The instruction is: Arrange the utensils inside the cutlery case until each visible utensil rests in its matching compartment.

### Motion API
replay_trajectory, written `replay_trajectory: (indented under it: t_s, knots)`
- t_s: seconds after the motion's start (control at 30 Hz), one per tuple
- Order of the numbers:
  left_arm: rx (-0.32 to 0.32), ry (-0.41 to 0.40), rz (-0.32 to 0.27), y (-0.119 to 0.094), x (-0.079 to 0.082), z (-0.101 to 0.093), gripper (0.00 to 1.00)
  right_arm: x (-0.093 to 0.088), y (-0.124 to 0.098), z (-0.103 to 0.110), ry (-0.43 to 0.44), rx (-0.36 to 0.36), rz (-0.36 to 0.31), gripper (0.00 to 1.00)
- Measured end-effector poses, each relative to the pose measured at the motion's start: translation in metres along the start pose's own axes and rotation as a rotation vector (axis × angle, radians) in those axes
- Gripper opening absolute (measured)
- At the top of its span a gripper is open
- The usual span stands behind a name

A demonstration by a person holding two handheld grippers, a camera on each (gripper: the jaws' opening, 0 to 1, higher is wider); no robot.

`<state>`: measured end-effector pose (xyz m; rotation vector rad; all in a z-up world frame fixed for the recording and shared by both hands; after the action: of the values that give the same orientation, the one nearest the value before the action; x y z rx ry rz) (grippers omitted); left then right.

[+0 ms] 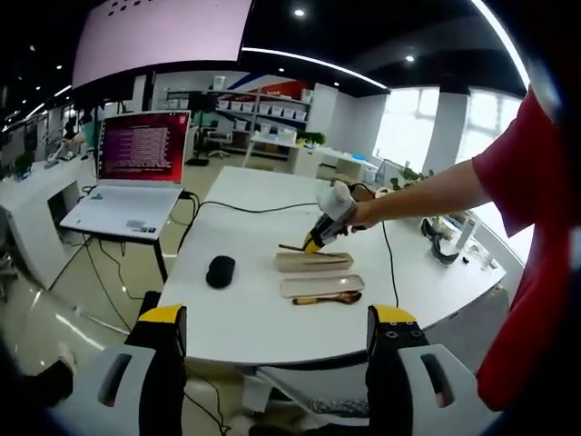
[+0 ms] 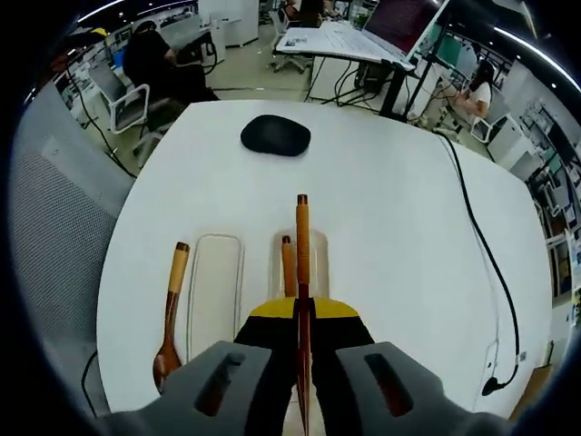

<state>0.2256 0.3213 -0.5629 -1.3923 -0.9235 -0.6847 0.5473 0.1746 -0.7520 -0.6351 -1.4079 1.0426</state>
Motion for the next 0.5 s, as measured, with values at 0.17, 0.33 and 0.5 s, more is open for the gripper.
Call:
replay_trajectory:
  t_s: [0.17,0.33,0.5]
  knots:
    - [0.004,-0.008,0.005,0.001,-0.001,0.001,0.83,-0.01,0.008,-0.001,0.041,-0.015,-0.003,0.01]
    - [0.006,-0.008,0.009,0.002,-0.002,0.001,0.83,-0.015,0.013,-0.005,0.078,-0.01,-0.016,0.01]
    - [0.011,-0.007,0.013,0.002,-0.003,0.0,0.83,-0.021,0.022,-0.006,0.085,-0.002,-0.009,0.01]
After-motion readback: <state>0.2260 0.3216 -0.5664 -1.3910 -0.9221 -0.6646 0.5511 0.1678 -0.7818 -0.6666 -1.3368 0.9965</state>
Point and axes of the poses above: the point that each gripper's makers call its tool centre point, and the gripper's own axes: y roughly forward along the fingers, z roughly to its left, x roughly out of its top, the point moved 2 cm from there along -y, roughly backward along the fingers, and after that the axes turned 13 degrees about x, right-handed, at the moved point
